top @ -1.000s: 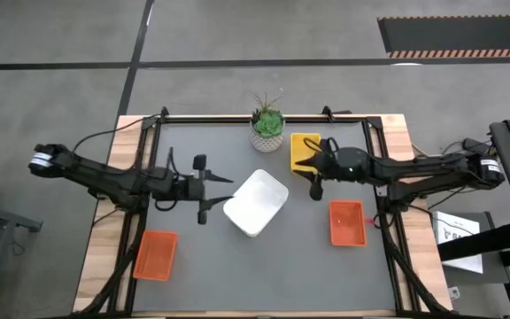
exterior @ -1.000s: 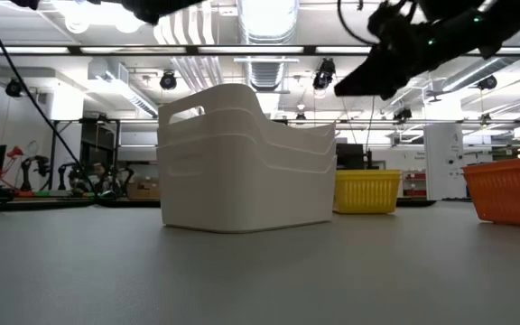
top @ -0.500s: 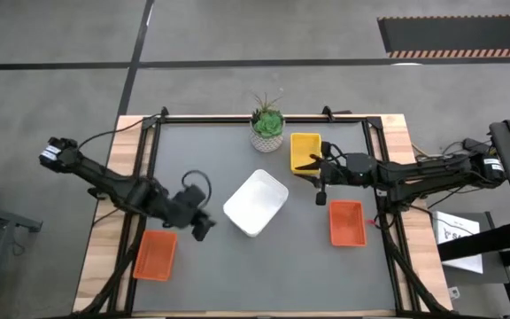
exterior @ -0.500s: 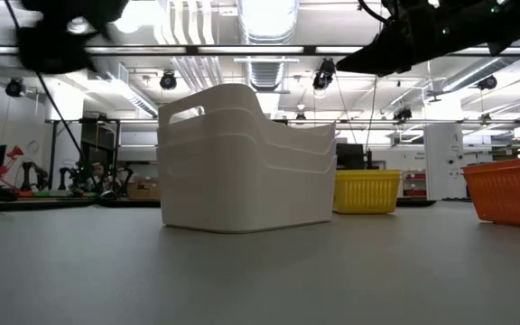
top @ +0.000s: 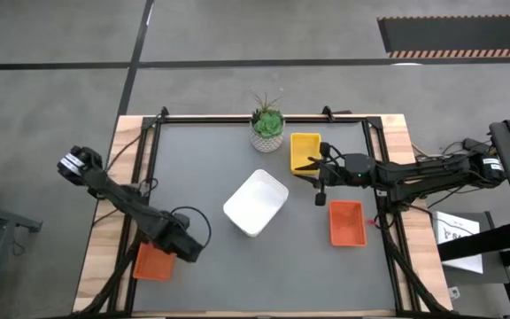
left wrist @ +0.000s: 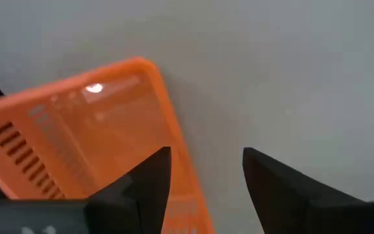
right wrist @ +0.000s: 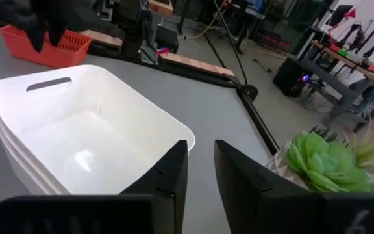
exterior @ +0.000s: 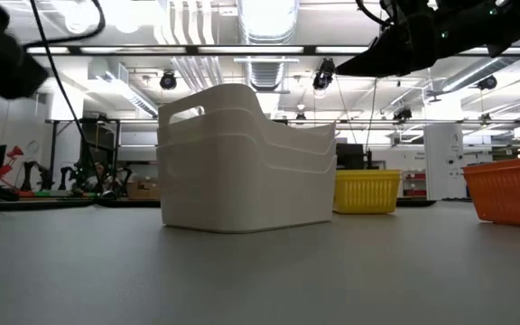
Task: Stack baskets by color
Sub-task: Stack the left orange bin on the right orange bin
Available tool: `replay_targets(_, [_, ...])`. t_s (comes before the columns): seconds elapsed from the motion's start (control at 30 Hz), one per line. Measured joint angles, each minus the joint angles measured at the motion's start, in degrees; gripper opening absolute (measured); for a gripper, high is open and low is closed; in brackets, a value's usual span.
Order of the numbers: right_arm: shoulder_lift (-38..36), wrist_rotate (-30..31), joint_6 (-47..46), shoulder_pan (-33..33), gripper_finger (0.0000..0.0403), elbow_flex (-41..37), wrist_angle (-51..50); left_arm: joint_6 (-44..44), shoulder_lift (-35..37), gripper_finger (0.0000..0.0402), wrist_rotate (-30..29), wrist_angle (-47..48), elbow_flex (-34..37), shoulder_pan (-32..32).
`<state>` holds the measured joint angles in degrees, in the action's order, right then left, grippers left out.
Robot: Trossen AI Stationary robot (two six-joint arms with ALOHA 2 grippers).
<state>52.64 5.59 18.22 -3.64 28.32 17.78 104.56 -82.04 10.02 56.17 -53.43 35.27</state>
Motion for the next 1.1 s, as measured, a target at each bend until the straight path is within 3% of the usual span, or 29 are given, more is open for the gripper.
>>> replay_targets(0.3, [0.0,0.0,-1.3,0.0,0.0072,0.1,-0.4,-4.3,-6.1,0.0165,0.1,-0.2,1.4,0.0])
replay_targets(0.4, [0.0,0.0,-2.8,0.0,0.0072,0.1,-2.2,-6.5,-8.2,0.0126,0.0,-0.6,1.5,0.0])
replay_targets(0.57, [0.0,-0.1,-5.0,0.0,0.0065,-0.7,-4.5,-12.0,-9.7,0.0018,0.4,-2.7,1.5,0.0])
replay_targets(0.7, [0.0,-3.1,-6.4,0.0,0.0065,-1.1,-4.2,-18.6,-6.6,0.0004,0.2,-2.9,-0.8,0.1])
replay_targets(1.0, [0.0,-3.7,-11.2,0.0,0.0122,-1.1,-5.1,-32.9,5.9,0.0,-21.8,-2.1,-9.0,2.2])
replay_targets(1.1, [0.0,-6.1,-11.2,0.0,0.0147,-1.1,-5.0,-42.7,9.2,0.0,-26.7,-5.0,-10.4,3.0])
